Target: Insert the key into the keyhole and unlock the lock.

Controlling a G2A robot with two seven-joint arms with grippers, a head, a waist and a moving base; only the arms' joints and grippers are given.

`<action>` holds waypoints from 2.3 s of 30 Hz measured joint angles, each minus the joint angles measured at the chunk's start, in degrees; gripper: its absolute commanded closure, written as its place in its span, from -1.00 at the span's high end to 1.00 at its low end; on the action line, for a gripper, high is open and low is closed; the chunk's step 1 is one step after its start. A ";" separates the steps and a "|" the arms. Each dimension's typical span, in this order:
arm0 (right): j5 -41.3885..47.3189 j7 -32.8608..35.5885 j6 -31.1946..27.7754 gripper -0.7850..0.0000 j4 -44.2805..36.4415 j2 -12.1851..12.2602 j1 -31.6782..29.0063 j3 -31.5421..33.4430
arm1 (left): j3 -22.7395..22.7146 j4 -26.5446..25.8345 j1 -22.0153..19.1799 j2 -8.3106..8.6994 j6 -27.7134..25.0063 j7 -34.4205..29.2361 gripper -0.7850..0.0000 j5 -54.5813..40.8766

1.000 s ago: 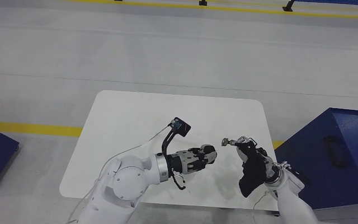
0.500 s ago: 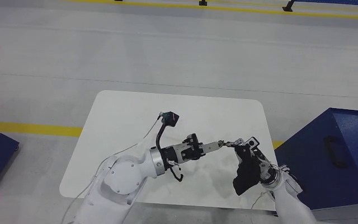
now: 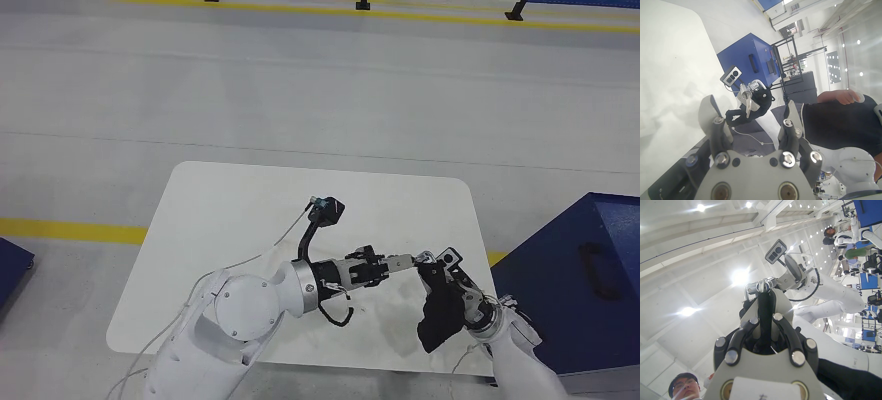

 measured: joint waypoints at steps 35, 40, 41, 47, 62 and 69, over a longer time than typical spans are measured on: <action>6.32 0.11 13.49 -1.00 -0.65 0.85 -0.74 -1.21 | 0.55 0.48 -0.26 1.23 -8.46 -4.41 -1.00 3.94; 9.26 -2.38 15.94 -1.00 -2.44 1.96 -1.24 -2.95 | 1.06 0.03 0.09 1.47 -10.33 -4.84 -1.00 5.58; 9.63 -2.62 16.18 -1.00 -2.61 2.22 -1.29 -3.14 | 1.09 -0.03 0.11 1.50 -10.52 -4.84 -1.00 5.80; 12.45 -4.24 17.81 -1.00 -3.78 3.93 -1.32 -4.70 | 1.33 -0.34 0.25 1.66 -10.78 -4.30 -1.00 7.38; 16.24 -5.48 19.06 -1.00 -4.80 6.84 -0.96 -6.42 | 0.82 -0.56 0.77 1.99 -11.37 -4.80 1.00 7.32; 16.24 -5.48 19.06 -1.00 -4.80 6.84 -0.96 -6.42 | 0.82 -0.57 0.77 1.99 -11.38 -4.78 1.00 7.33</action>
